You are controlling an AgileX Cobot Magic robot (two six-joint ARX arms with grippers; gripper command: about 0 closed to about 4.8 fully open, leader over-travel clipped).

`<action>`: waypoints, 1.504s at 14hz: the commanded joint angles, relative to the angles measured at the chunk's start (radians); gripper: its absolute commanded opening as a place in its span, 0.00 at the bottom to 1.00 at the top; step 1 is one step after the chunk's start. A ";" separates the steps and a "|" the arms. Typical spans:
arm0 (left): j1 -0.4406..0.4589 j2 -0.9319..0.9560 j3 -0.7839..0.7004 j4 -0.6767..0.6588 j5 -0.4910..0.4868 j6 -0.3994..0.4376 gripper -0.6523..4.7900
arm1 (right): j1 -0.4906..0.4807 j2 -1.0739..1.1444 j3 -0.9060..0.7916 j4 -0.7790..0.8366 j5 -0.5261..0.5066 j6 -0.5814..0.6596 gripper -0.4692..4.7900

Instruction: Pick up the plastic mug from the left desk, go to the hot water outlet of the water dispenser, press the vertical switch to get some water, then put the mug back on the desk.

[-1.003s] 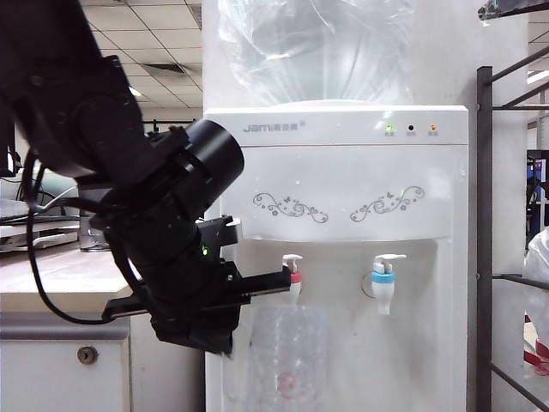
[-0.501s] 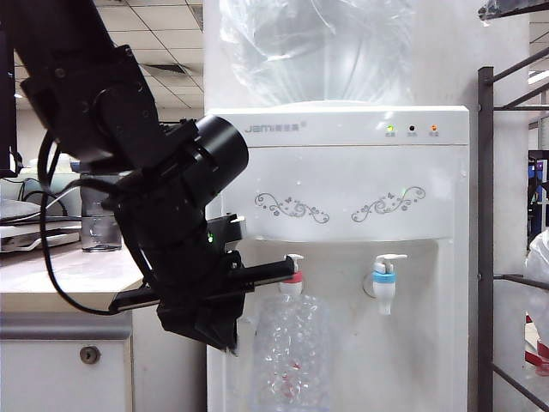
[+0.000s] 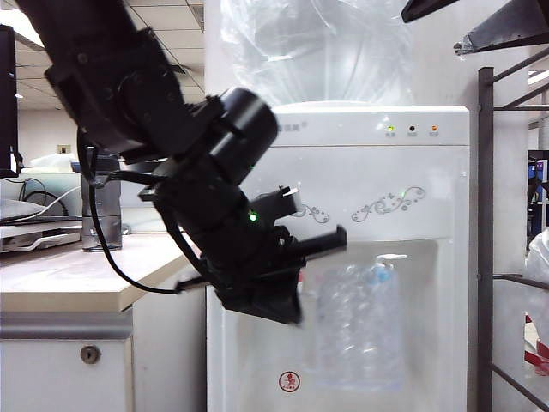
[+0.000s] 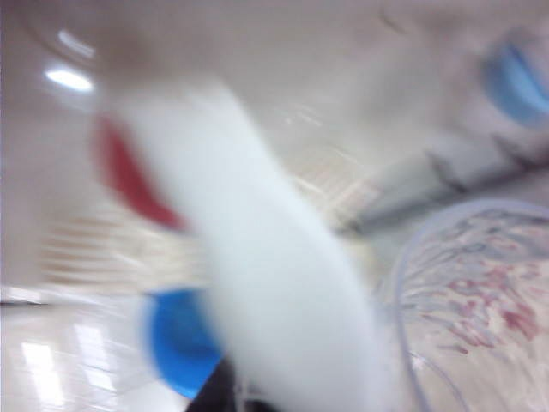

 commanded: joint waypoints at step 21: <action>0.014 -0.001 -0.025 0.066 -0.342 -0.188 0.11 | 0.153 0.662 0.094 0.327 -0.021 -0.080 0.07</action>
